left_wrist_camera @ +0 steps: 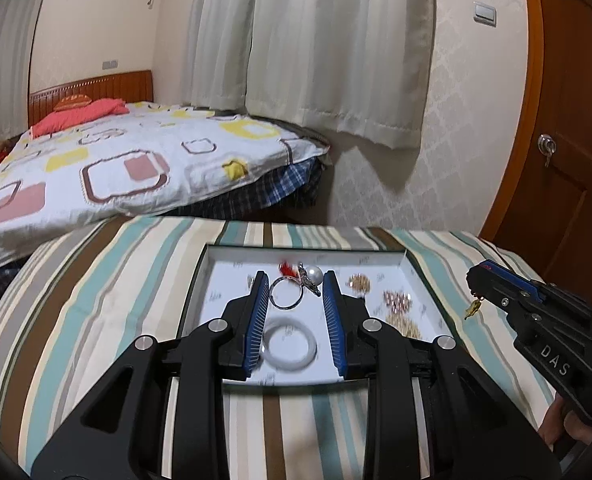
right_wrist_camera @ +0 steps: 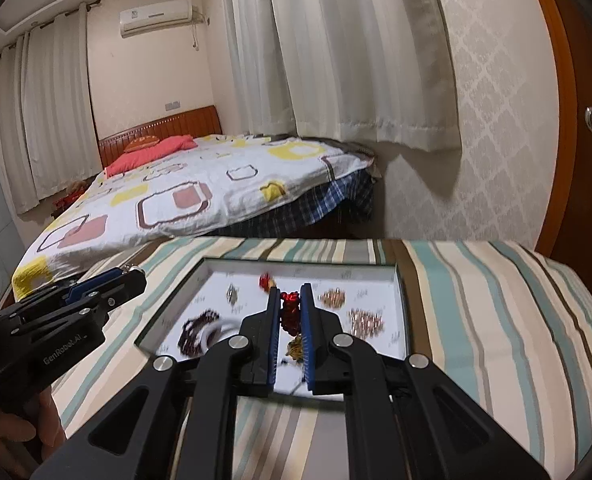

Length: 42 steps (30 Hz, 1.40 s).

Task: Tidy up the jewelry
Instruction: 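Carry the ring and red flower charm into the green box and open both tools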

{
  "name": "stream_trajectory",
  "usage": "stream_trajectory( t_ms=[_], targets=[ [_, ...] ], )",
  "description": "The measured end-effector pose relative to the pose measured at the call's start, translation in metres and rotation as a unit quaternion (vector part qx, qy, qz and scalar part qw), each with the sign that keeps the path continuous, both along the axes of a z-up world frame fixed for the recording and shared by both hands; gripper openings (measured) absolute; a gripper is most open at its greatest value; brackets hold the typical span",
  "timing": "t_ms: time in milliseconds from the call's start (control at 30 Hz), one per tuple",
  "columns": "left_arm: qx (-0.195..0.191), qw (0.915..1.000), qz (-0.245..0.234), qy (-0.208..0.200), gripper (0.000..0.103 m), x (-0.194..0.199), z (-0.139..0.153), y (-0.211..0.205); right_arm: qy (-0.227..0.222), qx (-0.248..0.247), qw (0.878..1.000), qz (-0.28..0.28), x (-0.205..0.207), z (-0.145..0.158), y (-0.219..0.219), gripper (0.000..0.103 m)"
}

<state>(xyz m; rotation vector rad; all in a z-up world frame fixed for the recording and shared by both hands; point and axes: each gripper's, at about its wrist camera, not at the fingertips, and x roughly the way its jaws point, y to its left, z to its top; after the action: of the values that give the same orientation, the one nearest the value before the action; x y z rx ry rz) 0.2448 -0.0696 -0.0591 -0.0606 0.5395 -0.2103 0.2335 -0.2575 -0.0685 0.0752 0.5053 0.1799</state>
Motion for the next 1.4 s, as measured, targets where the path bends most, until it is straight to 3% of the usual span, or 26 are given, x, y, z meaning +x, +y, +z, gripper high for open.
stream_trajectory(
  t_ms=[300,733,1033,1400],
  targets=[
    [0.011,0.9999,-0.001,0.001,0.027,0.048,-0.015,-0.022,0.002,-0.004,1.000,-0.003,0.043,-0.015,0.001,0.011],
    [0.048,0.9947,0.013,0.090,0.027,0.120,-0.088,-0.038,0.084,-0.019,0.996,-0.007,0.093,-0.086,0.004,0.011],
    [0.072,0.9898,0.011,0.122,0.028,0.135,-0.111,-0.045,0.128,-0.027,0.991,-0.017,0.109,-0.108,-0.001,0.011],
    [0.074,0.9885,0.011,0.131,0.028,0.140,-0.118,-0.046,0.145,-0.030,0.989,-0.019,0.118,-0.113,-0.002,0.011]
  ],
)
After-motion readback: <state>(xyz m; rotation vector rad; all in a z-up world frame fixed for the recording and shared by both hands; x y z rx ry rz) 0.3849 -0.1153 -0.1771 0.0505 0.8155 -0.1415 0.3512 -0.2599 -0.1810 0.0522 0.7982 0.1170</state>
